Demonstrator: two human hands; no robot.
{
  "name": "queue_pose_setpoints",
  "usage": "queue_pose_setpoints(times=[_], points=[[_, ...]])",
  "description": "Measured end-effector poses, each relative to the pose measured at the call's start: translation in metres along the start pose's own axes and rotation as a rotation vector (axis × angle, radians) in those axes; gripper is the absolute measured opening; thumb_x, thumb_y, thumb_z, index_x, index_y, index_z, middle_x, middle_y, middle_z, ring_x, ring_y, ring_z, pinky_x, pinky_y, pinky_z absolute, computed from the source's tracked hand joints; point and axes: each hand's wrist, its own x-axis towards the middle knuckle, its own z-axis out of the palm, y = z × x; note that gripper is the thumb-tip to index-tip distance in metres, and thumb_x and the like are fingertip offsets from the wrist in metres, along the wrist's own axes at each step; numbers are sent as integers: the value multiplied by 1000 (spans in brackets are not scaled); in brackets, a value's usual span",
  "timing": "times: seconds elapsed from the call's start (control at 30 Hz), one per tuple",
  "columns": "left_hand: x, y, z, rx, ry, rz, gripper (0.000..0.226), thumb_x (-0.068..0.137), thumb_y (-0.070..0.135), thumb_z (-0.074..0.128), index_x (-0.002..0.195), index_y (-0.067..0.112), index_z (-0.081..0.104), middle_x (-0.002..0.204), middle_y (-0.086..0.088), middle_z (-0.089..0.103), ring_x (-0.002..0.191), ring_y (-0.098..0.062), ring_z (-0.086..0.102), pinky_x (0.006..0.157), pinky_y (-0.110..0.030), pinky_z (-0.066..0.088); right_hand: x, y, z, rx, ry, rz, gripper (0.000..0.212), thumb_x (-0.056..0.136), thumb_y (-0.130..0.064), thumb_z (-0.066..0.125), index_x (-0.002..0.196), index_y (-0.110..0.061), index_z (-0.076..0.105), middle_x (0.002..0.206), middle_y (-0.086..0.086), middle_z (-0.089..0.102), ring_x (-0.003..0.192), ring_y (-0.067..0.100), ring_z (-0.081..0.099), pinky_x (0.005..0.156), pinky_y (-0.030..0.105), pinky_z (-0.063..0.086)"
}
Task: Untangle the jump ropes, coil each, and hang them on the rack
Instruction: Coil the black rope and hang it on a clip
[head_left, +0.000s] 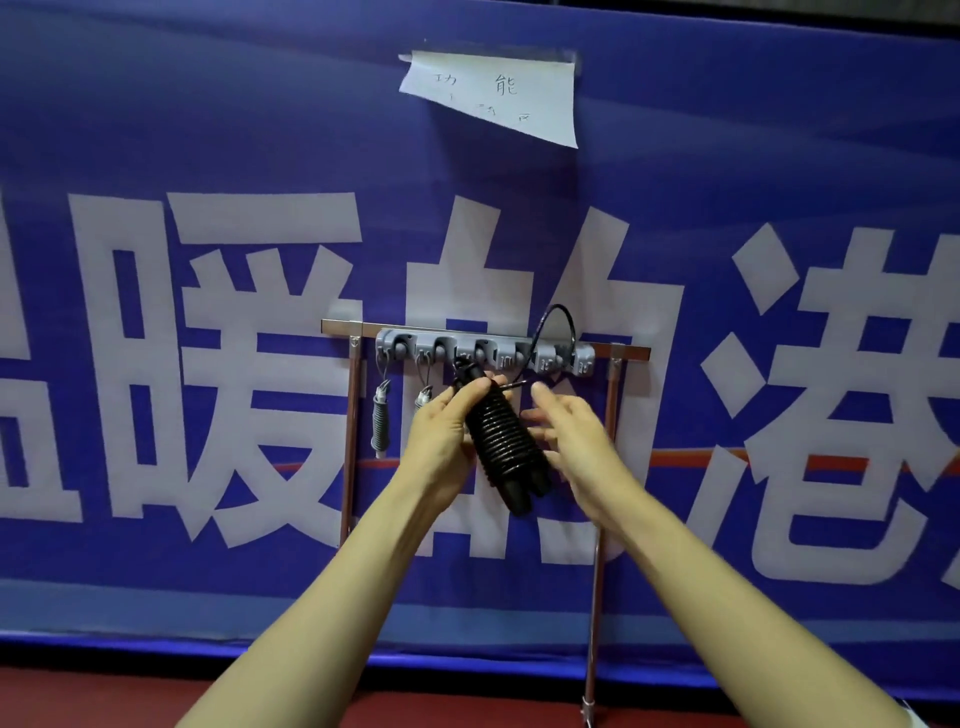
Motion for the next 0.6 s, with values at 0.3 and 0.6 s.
queue_pose_setpoints(times=[0.3, 0.6], points=[[-9, -10, -14, 155, -120, -129, 16, 92, 12, 58, 104, 5, 67, 87, -8, 73, 79, -15, 69, 72, -26, 56, -1, -10, 0, 65, -87, -133, 26, 102, -21, 44, 83, -7, 54, 77, 9, 60, 57, 9, 55, 57, 22, 54], [-15, -15, -17, 212, -109, -117, 17, 93, 20, 58, 91, 7, 67, 75, -3, 65, 72, -14, 59, 74, -31, 47, -9, -18, 2, -22, -304, -228, 19, 102, -2, 31, 94, -5, 48, 68, 5, 46, 61, 14, 50, 68, 26, 46]])
